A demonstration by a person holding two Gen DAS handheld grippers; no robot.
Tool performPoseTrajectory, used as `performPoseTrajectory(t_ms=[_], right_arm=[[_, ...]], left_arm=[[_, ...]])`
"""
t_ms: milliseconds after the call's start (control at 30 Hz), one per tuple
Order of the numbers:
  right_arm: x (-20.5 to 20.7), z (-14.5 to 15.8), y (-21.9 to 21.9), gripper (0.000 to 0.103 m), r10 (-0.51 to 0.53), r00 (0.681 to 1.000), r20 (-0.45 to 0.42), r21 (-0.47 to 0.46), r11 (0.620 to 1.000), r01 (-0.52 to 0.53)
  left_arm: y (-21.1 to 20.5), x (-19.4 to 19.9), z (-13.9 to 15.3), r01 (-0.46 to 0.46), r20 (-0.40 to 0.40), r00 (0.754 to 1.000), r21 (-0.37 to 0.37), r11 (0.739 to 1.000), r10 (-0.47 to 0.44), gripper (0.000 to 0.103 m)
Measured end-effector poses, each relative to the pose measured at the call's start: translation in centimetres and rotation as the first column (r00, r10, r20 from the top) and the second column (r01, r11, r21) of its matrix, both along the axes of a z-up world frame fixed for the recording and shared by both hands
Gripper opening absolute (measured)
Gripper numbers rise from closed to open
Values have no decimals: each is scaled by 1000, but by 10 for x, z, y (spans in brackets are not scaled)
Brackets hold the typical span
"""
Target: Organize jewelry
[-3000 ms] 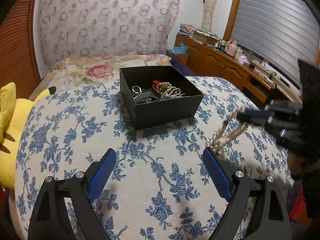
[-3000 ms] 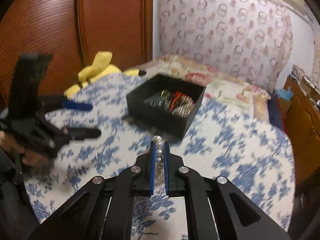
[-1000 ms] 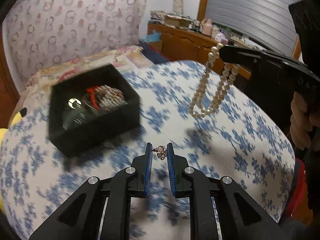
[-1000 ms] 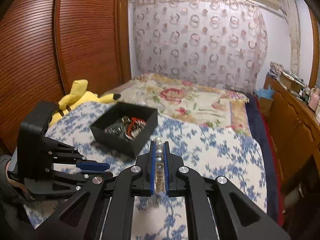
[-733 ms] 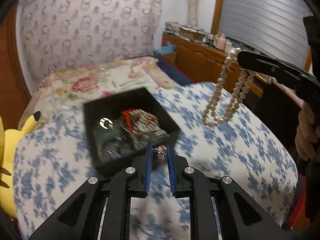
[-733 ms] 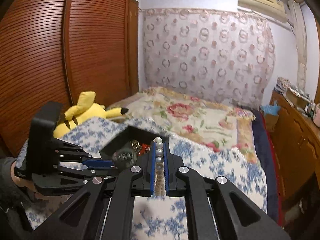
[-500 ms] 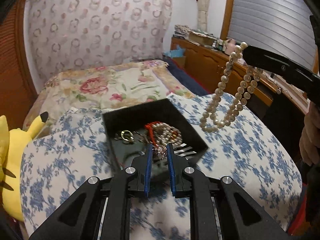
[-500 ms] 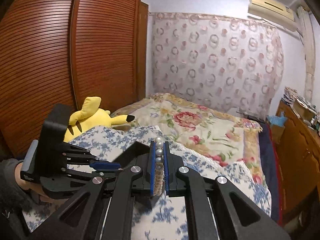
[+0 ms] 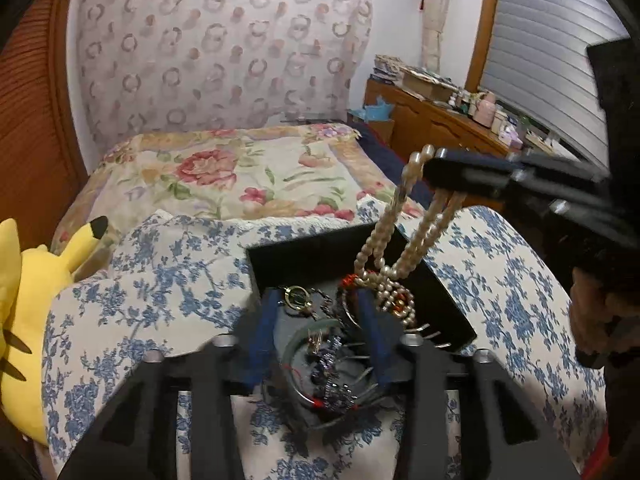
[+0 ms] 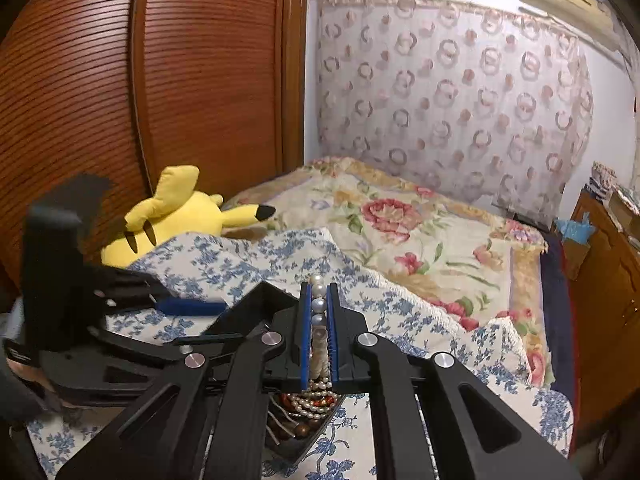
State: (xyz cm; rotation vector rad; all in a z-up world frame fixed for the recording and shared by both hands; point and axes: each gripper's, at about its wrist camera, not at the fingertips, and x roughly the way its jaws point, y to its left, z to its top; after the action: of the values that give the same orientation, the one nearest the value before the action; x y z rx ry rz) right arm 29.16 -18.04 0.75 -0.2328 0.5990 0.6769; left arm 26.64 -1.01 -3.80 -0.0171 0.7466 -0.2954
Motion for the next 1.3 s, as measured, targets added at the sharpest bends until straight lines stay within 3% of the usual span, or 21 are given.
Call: performPoseTrajectory(t_ms=[233,533,800,1200,1300], right_arm=[[5,-15,0,9,-21,999,-35,0,1000,21],[-25,-2,-23,21,-79,997,-23,62,995,80],[-87,1,-51,54,-180,984,-16,127,975,180],[-183,13,-71,98,-303,951,64,194,938,286],[-201,15,-75,100,-335,939,77,200,928,315]], left_arm=[[9,-12,8,-28,27,999,3,1000,28,55],[14,-54,26,-62,96,994,28,998,59,76],[14,-105,40,-98,152,984,23,995,93,93],[23,-170,55,-172,203,965,3,985,167,95],[25,-185,56,-189,216,959,7,982,183,95]])
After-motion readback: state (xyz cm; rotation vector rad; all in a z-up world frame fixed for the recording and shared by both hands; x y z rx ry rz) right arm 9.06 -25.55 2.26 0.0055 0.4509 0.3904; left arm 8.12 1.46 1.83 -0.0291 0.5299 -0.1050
